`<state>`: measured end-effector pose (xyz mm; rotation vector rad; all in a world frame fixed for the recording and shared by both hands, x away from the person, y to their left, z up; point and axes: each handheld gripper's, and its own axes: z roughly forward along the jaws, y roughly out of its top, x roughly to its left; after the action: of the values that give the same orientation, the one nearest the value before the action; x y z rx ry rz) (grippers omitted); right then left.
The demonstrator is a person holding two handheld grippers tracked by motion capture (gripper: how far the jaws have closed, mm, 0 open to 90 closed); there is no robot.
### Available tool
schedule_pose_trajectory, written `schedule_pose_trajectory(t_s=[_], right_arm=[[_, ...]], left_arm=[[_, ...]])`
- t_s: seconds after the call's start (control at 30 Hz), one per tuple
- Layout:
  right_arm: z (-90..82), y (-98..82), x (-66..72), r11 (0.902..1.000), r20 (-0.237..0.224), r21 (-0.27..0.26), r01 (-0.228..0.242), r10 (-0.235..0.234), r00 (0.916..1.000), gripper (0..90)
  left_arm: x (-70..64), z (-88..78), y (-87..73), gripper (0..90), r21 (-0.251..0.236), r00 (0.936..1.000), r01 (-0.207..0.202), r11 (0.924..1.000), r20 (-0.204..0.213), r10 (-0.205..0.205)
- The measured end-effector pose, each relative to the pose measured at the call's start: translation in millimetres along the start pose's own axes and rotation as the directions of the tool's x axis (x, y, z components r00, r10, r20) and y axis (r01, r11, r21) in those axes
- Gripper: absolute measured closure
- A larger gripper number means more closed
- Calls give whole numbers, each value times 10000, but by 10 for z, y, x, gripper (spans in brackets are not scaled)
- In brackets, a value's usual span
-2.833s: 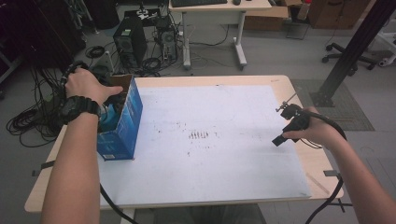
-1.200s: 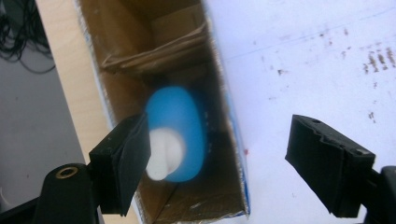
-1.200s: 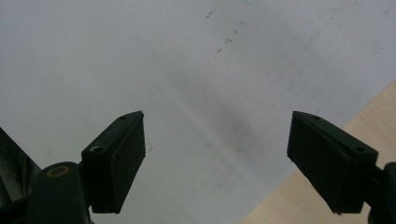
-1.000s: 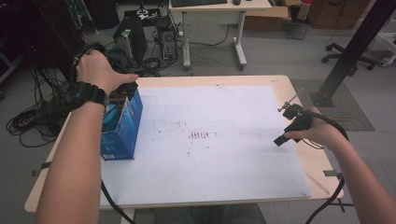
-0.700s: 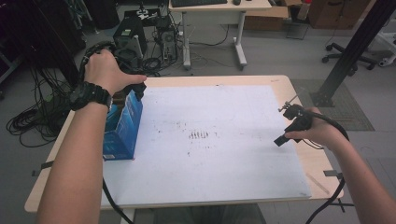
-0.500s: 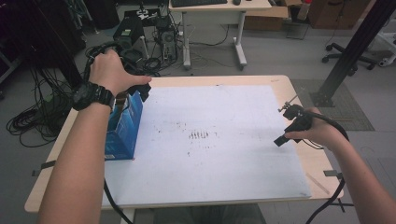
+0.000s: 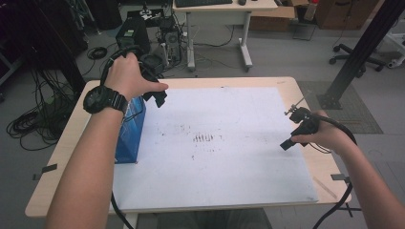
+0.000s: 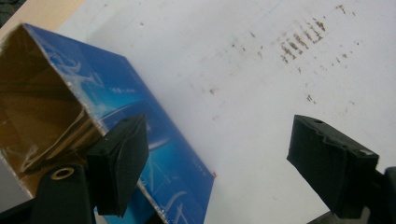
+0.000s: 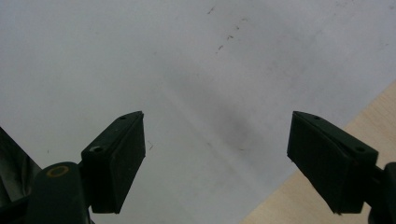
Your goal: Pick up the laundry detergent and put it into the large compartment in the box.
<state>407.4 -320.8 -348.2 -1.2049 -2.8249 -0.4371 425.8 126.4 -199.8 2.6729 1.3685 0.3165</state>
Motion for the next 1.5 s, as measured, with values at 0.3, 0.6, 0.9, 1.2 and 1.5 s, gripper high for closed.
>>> schedule_pose_trajectory(t_s=[0.3, 0.6, 0.9, 1.2, 1.5], right_arm=[[-7, -4, -10, 10000, 33, 28, -17, 17, 10000, 198], [6, 4, -6, 10000, 12, 73, -31, 31, 10000, 197], [-4, 18, -2, 10000, 13, 71, 3, -3, 10000, 197], [-39, 56, 35, 10000, 55, 71, 56, -56, 10000, 197], [-66, 78, 77, 9998, 98, 88, 184, -185, 9998, 197]], left_arm=[[-107, 88, 67, 201, -56, 9966, -767, 9970, 304, 768], [-210, 205, 109, 197, 11, 9877, -1474, 9891, 524, 1472], [-320, 293, 148, 190, 1, 9785, -1942, 9810, 703, 1937], [-449, 419, 165, 190, 71, 9708, -2246, 9744, 877, 2231], [-502, 496, 129, 189, 185, 9702, -2305, 9729, 806, 2283]])
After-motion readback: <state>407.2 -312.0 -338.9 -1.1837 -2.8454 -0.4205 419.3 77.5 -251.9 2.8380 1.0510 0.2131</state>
